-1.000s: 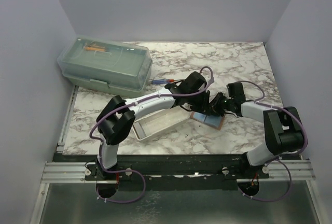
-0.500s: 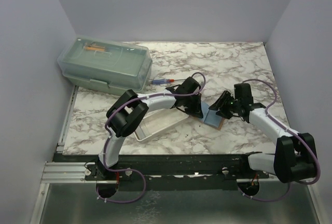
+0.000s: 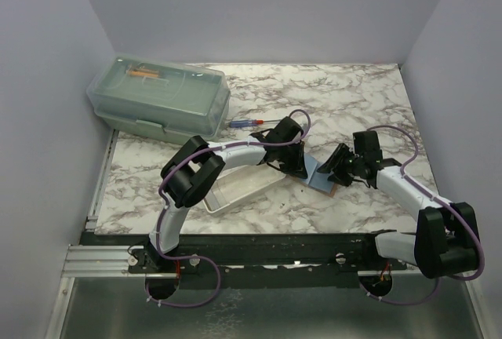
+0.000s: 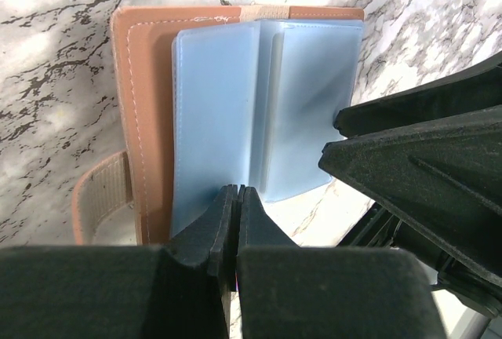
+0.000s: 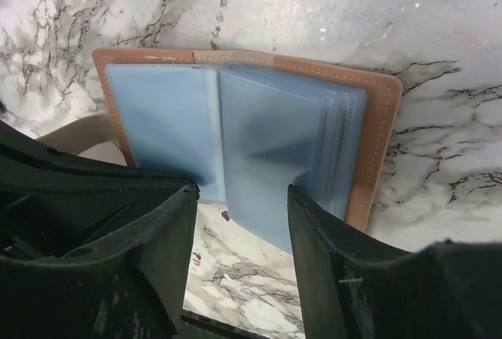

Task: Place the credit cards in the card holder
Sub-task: Open the card holder at the center of the board.

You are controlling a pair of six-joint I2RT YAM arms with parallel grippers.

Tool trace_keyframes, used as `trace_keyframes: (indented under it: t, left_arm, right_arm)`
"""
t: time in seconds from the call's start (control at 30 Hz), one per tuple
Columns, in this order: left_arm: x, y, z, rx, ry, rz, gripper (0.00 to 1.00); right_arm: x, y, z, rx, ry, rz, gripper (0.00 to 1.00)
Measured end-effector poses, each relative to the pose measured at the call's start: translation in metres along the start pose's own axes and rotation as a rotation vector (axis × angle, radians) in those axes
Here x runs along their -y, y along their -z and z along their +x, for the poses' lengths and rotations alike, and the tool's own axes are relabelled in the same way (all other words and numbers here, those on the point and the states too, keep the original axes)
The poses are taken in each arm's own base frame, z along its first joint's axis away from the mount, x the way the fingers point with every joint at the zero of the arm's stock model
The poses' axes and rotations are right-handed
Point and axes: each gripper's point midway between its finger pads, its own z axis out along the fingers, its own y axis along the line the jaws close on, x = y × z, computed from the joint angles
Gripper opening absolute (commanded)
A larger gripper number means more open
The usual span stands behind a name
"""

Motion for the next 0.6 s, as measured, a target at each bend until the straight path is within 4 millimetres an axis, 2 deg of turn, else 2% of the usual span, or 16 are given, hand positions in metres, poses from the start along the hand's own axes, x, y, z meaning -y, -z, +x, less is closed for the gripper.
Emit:
trace_keyframes:
  t: [0.3, 0.6]
  left_arm:
    - [0.0002, 0.0001, 0.0001, -0.001, 0.000, 0.001, 0.00]
    - [0.0007, 0.0001, 0.0005, -0.003, -0.001, 0.003, 0.00]
  right_arm:
    - [0.0037, 0.0065, 0.0018, 0.004, 0.001, 0.019, 0.54]
    - [0.0023, 0.0023, 0.0027, -0.007, 0.000, 0.009, 0.54]
